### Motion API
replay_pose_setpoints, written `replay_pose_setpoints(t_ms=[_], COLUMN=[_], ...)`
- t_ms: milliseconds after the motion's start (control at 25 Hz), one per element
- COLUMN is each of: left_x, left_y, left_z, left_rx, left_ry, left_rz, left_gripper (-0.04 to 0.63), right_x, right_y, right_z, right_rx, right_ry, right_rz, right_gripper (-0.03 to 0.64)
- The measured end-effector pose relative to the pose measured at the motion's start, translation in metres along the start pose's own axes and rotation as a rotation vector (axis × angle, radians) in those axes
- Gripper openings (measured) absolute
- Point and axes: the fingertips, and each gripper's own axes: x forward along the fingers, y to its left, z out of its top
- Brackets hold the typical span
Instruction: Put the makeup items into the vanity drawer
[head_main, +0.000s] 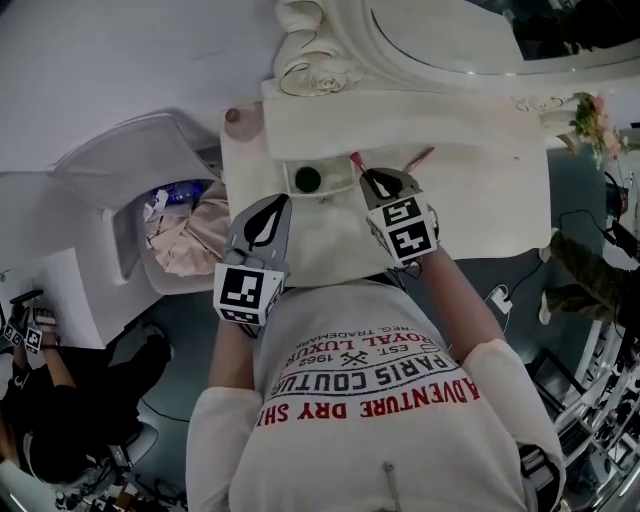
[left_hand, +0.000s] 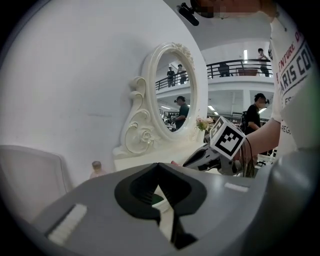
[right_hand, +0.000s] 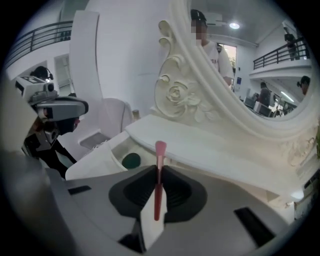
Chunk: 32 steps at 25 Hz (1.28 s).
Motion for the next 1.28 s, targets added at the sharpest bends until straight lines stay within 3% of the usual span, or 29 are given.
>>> replay_pose_setpoints(t_ms=[320,560,680,760,840,1280], left_x=[-0.032,-0.047,-0.052,-0.054,-0.055,-0.037], left_y=[0.037,0.059,0.067,0.069,0.072,0.064], left_z=[-0.011,-0.022,-0.026,-0.027,-0.028,-0.017], left_rx=[-0.044,-0.073,-0.086,-0.089,-0.087,-0.049], left_ry=[-0.006,-0.004,0.003,0.006,0.002,-0.011], left_rz=[0.105,0.161,0.179,0.183,0.18,0.07], left_gripper=[0.009,0.009,0.009,0.009,0.009,0.009], right_x=[0.038,0.06,0.069,0.071,0.07,0.043], right_y=[0.062,0.084,0.088,0.091,0.091,0.051], right_z=[0.029,0.035,0.034,0.034,0.035,0.024], right_rx=[-0.224,-0.287,-0.264,-0.238,-0.214,-0.061], right_ry=[0.034,0.071,0.079,0.08,0.08,0.045], right_rz=[0.156,0.204,0.229,0.237,0.226,0.064], right_gripper=[0.051,0.051,0.061,0.137,0.16,0.163])
